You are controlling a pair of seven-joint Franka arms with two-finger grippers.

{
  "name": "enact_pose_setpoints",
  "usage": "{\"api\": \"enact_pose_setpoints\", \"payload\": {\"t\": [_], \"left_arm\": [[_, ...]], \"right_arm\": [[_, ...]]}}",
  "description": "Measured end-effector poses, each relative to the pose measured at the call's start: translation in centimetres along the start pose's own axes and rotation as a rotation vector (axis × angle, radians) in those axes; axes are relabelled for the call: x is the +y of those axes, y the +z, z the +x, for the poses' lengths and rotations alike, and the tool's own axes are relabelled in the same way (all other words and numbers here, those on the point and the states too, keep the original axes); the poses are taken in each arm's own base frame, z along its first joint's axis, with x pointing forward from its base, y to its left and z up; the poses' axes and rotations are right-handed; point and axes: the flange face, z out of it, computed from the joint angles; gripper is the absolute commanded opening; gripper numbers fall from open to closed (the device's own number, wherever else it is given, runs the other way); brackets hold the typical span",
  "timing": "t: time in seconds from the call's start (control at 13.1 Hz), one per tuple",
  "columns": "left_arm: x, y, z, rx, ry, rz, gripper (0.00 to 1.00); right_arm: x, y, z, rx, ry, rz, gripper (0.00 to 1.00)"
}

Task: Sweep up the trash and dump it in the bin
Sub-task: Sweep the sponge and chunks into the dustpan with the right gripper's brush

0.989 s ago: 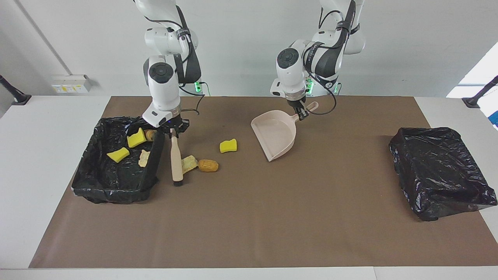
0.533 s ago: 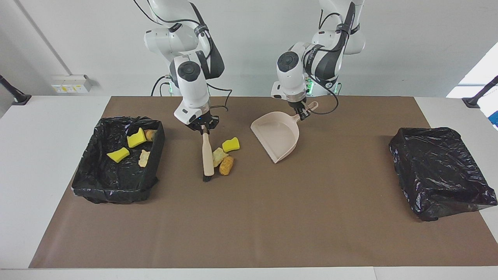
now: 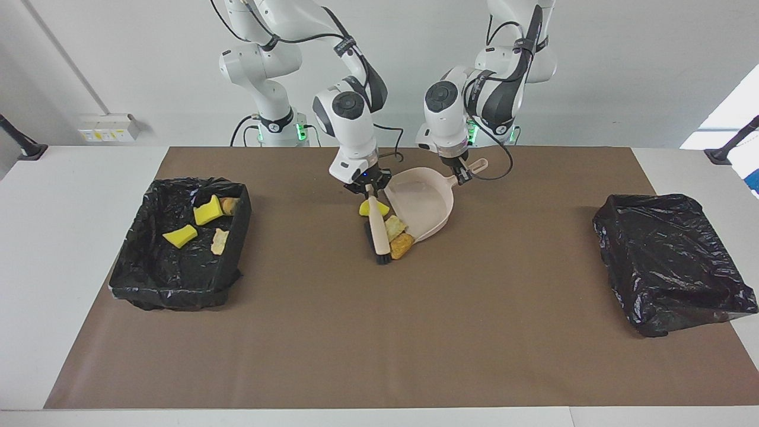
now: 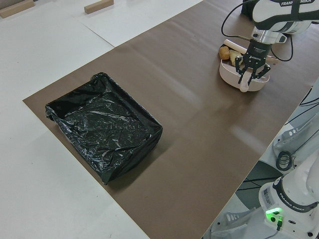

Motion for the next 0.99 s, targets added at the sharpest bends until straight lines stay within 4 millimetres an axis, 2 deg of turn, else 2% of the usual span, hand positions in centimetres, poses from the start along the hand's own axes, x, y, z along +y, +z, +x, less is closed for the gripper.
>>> {"api": "enact_pose_setpoints", "payload": {"t": [0.23,0.38,0.46,0.53,0.61,0.76,0.84,0.99], "left_arm": [[-0.3,0.2,-0.2,0.0,-0.005,-0.004,0.0],[-0.6,0.2,-0.4,0.004,0.0,-0.003,0.0],[-0.7,0.2,-0.4,0.007,0.003,-0.003,0.0],[-1.0,0.3,-0.5,0.011,0.014,-0.003,0.0],[-1.2,0.4,-0.6,0.016,0.03,-0.003,0.0],[-1.5,0.5,-0.7,0.022,0.047,-0.003,0.0],[-1.6,0.5,-0.7,0.022,0.05,-0.003,0.0],[-1.6,0.6,-0.7,0.023,0.052,-0.003,0.0]], "right_arm": [[-4.1,-0.1,-2.1,-0.079,0.008,0.11,0.0],[-7.2,-1.9,-3.2,-0.157,-0.037,0.147,0.0],[-7.7,-3.3,-3.4,-0.185,-0.053,0.145,0.0],[-7.2,-5.0,-3.4,-0.205,-0.059,0.14,0.0],[-5.7,-6.8,-3.0,-0.213,-0.061,0.133,0.0],[-1.5,-9.7,-1.8,-0.21,-0.07,0.093,0.0],[0.2,-10.2,-1.4,-0.2,-0.068,0.059,0.0],[2.6,-9.4,-0.9,-0.19,-0.059,0.01,0.0]]}}
